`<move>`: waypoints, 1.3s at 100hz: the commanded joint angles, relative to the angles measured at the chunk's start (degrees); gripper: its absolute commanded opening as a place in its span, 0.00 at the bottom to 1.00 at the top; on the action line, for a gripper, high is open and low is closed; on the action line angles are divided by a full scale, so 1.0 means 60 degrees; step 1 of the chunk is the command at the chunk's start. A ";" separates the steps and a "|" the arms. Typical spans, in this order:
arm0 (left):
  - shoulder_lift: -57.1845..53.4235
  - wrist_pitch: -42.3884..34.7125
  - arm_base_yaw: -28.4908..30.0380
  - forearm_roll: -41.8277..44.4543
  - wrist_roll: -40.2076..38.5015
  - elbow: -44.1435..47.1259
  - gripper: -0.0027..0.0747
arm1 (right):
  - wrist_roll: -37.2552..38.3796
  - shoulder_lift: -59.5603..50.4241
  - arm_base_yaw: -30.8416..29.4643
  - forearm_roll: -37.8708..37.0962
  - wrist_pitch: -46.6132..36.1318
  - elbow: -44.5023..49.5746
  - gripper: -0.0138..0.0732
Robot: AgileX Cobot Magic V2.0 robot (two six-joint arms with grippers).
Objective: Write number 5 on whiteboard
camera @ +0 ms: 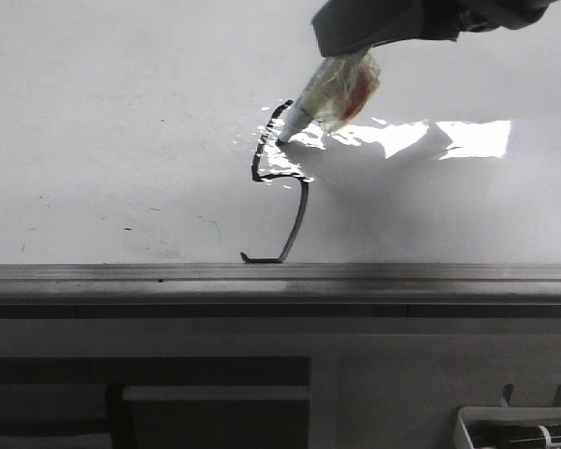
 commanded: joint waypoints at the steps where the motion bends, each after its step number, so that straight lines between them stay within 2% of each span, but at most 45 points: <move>1: 0.0041 -0.0557 0.0027 -0.0271 -0.0097 -0.0239 0.01 | -0.0070 -0.0019 -0.0060 -0.0005 -0.0309 -0.0348 0.10; 55: 0.0041 -0.0557 0.0027 -0.0271 -0.0097 -0.0239 0.01 | -0.0070 0.0315 -0.0060 -0.0005 -0.0058 -0.0386 0.10; 103: 0.0041 -0.0557 0.0027 -0.0271 -0.0097 -0.0239 0.01 | -0.0122 0.0080 -0.0065 0.0129 -0.1650 -0.0196 0.10; 110: 0.0041 -0.0557 0.0027 -0.0271 -0.0097 -0.0239 0.01 | -0.0626 -0.0189 -0.0065 0.0753 -0.2235 0.0043 0.10; 113: 0.0041 -0.0557 0.0027 -0.0271 -0.0097 -0.0239 0.01 | -0.1102 -0.0327 -0.0065 0.1411 -0.2526 0.0177 0.10; 125: 0.0041 -0.0557 0.0027 -0.0271 -0.0097 -0.0239 0.01 | -0.4317 -0.0913 -0.0065 0.4769 -0.3948 0.0400 0.10; 130: 0.0041 -0.0557 0.0027 -0.0271 -0.0097 -0.0239 0.01 | -0.5513 -0.1067 -0.0065 0.5685 -0.4331 0.0400 0.10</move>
